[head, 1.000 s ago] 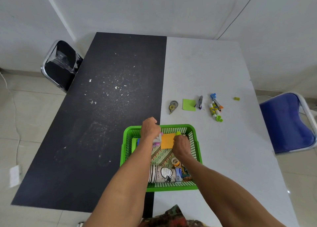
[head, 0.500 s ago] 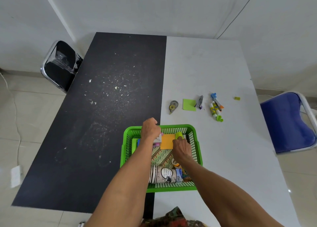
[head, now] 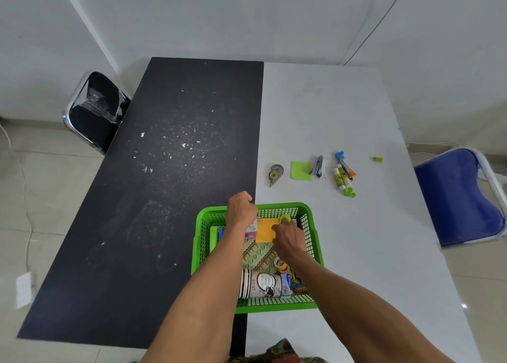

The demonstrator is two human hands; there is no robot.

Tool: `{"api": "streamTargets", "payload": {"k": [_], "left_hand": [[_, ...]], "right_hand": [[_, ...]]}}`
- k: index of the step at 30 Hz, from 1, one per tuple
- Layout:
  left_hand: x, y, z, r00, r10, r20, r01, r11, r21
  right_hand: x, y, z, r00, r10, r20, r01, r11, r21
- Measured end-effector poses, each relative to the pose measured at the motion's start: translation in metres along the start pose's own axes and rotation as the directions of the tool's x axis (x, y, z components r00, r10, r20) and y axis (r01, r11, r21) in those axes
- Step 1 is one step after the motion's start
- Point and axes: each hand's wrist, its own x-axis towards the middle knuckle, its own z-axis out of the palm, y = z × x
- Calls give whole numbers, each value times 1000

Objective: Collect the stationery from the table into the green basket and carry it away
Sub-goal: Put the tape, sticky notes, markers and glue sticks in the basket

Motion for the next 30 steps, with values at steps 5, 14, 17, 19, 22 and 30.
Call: {"api": "streamTargets", "payload": {"k": [5, 14, 17, 19, 22, 30], "left_hand": [[9, 12, -1, 997, 37, -60, -38, 999, -17], [45, 57, 17, 994, 110, 1, -110, 994, 21], [64, 65, 28, 987, 149, 57, -154, 984, 93], [76, 67, 35, 980, 183, 80, -192, 974, 122], [94, 66, 46, 977, 188, 97, -201, 969, 143], [130, 50, 62, 988, 118, 98, -131, 982, 137]], "right_hand": [[8, 8, -27, 972, 4, -237, 25, 992, 120], [76, 59, -77, 914, 346, -211, -254, 895, 367], [106, 74, -78, 930, 358, -82, -304, 875, 377], [125, 79, -75, 940, 338, -43, -298, 876, 379], [154, 80, -65, 950, 311, -35, -278, 892, 356], [194, 81, -39, 971, 236, -52, -228, 966, 119]]}}
